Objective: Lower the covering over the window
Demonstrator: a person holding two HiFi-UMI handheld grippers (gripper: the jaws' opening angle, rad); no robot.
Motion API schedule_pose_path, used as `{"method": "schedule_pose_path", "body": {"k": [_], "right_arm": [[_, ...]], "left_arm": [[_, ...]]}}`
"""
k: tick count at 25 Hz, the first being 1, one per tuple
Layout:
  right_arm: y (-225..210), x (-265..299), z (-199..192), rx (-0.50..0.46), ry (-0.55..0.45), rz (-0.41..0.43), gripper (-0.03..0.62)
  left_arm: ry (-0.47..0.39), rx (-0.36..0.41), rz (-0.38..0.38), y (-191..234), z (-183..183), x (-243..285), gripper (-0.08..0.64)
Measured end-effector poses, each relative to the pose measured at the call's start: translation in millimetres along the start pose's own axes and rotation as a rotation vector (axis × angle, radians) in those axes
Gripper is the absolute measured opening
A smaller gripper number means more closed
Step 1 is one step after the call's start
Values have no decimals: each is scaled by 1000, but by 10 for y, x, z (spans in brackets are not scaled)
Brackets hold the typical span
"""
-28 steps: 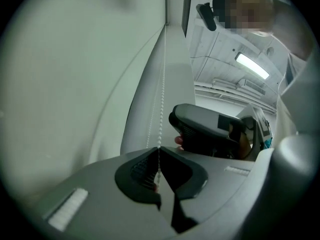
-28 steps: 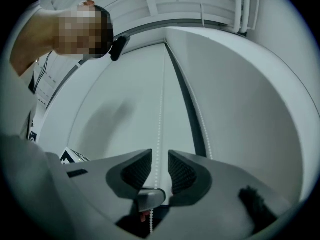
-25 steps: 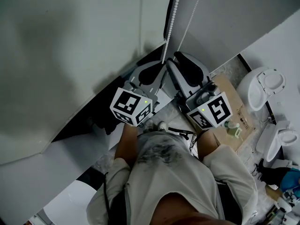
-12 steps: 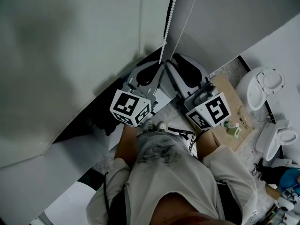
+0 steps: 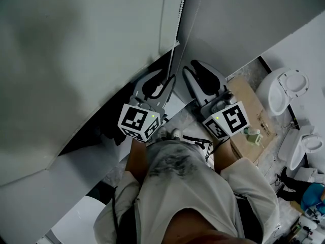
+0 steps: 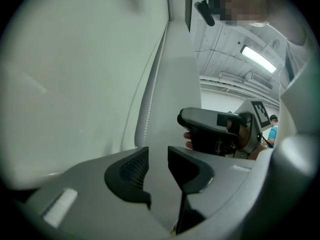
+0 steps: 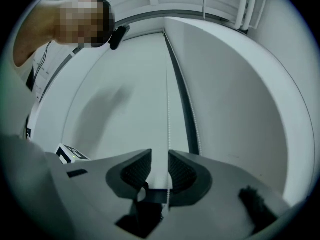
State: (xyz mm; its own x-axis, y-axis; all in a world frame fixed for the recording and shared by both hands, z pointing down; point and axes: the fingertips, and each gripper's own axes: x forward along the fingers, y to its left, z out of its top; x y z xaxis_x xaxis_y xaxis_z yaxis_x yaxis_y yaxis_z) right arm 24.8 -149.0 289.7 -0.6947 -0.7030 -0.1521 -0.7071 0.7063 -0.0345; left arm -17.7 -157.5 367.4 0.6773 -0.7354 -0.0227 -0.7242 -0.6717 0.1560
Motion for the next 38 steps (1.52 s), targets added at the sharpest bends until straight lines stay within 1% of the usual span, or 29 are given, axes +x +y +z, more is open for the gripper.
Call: {"method": "schedule_pose_path", "body": {"k": [3,6,7,10,11,12,13,17,22,26,32,38], "right_arm": [[39,-25,-73,-18,16,1,107],[123,-46,-114,-51,13,32,106],[152,-55,-118,-61,10,42,95],[209,-97,-126,-69,10,51,35],[215,-113,-131,-63,15,51,23],[217,-129,-138,-55,23,51,18],[217,-145,-147,-48,32,51,18],[232,-204,-240,-23,66,48,17],[224,-288,-410,41,97,46,17],[263,-323,-489,52,122,55,15],[274,-336,-500,60,127,61,15],[281,-343,-541,64,137,63,15]], "left_arm": [[0,-3,19,41,-18,-91,127],[-22,4,39,64,44,-156,80],[-31,11,47,70,79,-178,56],[-59,33,65,63,195,-265,39],[-67,40,69,52,234,-297,30],[-75,45,72,40,271,-330,8],[-81,47,73,27,305,-360,3],[-87,47,58,-27,335,-438,5],[-56,25,52,-70,186,-484,5],[-42,13,46,-95,121,-491,5],[-35,13,47,-98,115,-488,5],[-22,-2,47,-97,26,-485,6]]}}
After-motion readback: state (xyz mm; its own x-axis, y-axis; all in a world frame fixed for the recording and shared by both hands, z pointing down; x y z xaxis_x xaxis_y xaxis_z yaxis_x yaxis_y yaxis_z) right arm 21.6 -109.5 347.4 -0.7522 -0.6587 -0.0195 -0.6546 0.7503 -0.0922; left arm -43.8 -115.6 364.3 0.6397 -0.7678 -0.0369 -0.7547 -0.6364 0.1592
